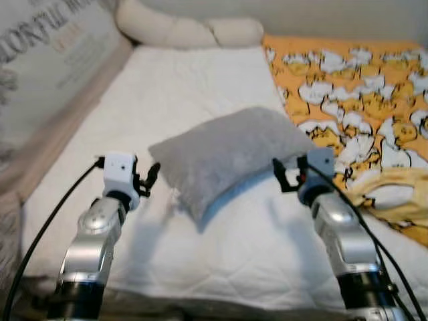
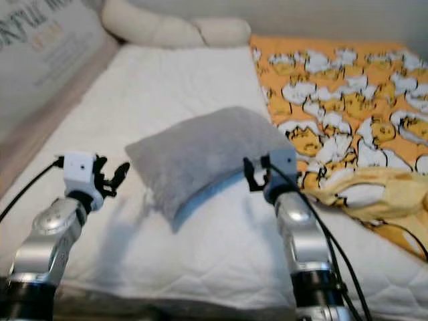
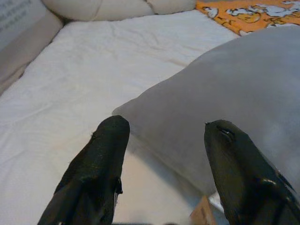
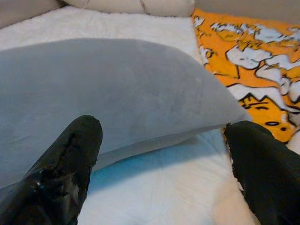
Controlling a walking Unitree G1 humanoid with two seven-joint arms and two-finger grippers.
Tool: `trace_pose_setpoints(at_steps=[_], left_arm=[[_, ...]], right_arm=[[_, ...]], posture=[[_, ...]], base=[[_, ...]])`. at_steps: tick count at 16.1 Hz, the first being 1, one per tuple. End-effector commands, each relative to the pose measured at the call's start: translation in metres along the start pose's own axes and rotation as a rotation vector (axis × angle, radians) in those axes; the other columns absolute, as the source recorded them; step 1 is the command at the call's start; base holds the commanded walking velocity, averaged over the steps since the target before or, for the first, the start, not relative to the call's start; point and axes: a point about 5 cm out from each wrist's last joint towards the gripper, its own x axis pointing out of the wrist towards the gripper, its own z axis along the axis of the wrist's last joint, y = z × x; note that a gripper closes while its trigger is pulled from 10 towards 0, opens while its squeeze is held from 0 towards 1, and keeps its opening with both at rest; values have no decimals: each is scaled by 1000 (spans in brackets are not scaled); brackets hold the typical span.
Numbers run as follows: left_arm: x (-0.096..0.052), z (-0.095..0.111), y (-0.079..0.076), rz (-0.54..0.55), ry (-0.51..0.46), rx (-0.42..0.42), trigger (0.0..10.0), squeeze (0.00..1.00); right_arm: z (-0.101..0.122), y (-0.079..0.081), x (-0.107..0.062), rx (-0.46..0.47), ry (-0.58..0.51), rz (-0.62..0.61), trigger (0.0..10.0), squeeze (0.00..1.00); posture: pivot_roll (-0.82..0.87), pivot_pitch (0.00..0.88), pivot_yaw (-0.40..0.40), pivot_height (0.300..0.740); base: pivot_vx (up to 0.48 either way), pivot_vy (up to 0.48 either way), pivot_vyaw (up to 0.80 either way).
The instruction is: Clean up the room
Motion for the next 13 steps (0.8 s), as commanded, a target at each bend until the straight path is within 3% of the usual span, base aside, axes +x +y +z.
trace_pose_setpoints(at_steps=[1, 4, 7, 10, 13], left_arm=[[6, 3, 3, -7, 2, 34, 10000, 0], [25, 7, 14, 23, 58, 90, 10000, 0], [35, 12, 16, 8, 59, 111, 10000, 0], [35, 14, 10, -14, 29, 55, 10000, 0], [24, 4, -2, -23, -1, -8, 10000, 0]], right_arm=[[2, -5, -2, -6, -13, -17, 10000, 0], [-1, -6, -5, -9, -9, -25, 10000, 0], [-6, -7, -9, -15, 10, -30, 10000, 0], [-9, -7, -12, -12, 17, -38, 10000, 0], [-11, -5, -15, 12, 23, -28, 10000, 0]], posture=[[-17, 0, 32, 740], [-27, 0, 53, 740], [-32, 0, 65, 740], [-35, 0, 72, 740], [-32, 0, 67, 740]], base=[[0, 0, 0], [0, 0, 0], [0, 0, 0], [0, 0, 0], [0, 0, 0]])
